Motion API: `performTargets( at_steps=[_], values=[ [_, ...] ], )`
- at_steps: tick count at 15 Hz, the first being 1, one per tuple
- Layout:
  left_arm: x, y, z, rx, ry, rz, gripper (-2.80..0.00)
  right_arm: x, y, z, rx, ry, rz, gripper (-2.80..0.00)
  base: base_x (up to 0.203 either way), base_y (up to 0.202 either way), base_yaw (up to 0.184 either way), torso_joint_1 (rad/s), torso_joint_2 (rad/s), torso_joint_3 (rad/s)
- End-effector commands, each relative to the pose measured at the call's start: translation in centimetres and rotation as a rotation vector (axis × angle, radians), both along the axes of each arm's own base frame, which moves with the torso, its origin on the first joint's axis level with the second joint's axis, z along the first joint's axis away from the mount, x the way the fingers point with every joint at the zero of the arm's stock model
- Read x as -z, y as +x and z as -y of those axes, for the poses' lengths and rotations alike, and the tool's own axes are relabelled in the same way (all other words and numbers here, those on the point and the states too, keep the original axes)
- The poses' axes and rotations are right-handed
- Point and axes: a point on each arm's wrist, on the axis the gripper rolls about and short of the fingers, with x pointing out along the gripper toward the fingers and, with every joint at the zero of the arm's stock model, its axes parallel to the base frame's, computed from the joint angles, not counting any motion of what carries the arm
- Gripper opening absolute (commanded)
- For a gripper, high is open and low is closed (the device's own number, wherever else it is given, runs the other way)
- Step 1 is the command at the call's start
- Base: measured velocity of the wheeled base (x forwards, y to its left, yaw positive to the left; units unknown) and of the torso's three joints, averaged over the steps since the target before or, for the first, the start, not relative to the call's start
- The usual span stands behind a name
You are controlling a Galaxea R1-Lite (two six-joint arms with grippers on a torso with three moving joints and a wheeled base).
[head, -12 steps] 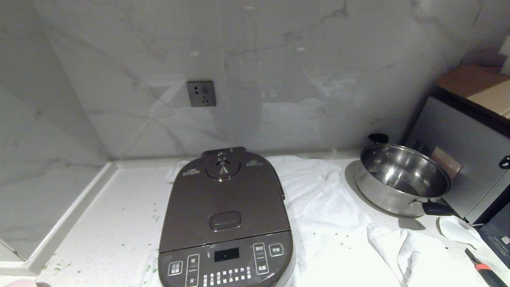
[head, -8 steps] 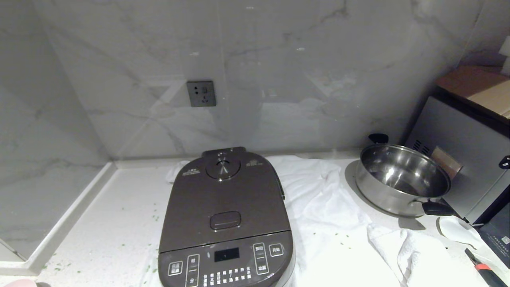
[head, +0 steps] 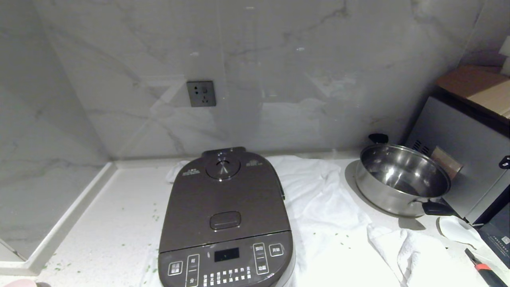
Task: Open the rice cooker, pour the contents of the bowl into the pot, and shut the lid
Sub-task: Open the rice cooker
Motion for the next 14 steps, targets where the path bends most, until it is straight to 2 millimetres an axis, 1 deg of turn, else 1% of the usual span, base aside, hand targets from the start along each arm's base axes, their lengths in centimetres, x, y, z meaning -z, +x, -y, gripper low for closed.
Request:
performTargets(
  at_steps=[1, 14],
  values=[
    [0.01, -0.02, 0.0, -0.001, 0.0, 0.001, -2.8, 0.04, 0.01, 0.0, -0.001, 0.001, -0.001, -2.8, 0.0, 0.0, 0.0, 0.0, 0.0, 0.0],
    [0.01, -0.02, 0.0, -0.001, 0.0, 0.001, -2.8, 0.04, 0.01, 0.0, 0.0, 0.001, -0.001, -2.8, 0.0, 0.0, 0.0, 0.0, 0.0, 0.0]
  ],
)
